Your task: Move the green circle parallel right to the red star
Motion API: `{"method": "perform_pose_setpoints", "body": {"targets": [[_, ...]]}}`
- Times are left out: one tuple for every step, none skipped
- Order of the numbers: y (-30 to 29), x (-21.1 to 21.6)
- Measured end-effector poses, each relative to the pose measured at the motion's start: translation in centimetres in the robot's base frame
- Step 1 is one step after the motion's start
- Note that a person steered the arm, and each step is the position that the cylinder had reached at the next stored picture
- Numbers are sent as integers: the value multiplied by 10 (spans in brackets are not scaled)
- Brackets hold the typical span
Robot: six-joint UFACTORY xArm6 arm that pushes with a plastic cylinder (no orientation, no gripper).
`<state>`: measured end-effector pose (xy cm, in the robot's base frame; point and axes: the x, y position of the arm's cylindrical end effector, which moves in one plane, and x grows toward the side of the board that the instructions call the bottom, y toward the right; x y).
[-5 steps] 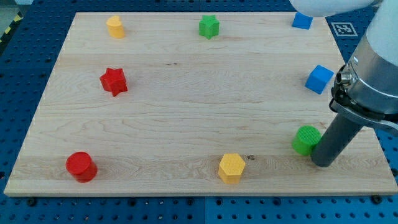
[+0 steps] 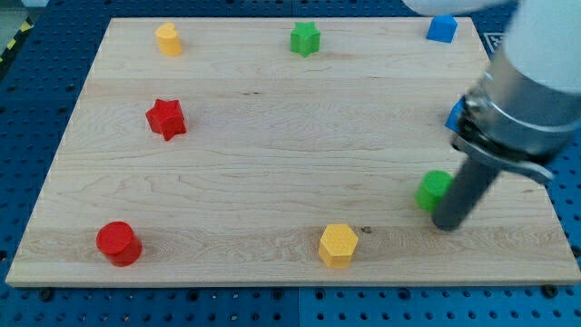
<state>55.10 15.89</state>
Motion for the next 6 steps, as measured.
{"method": "perform_pose_setpoints", "body": {"targets": [[-24, -36], [-3, -46], [33, -37], [36, -58], [-7, -76], [-47, -87]]}}
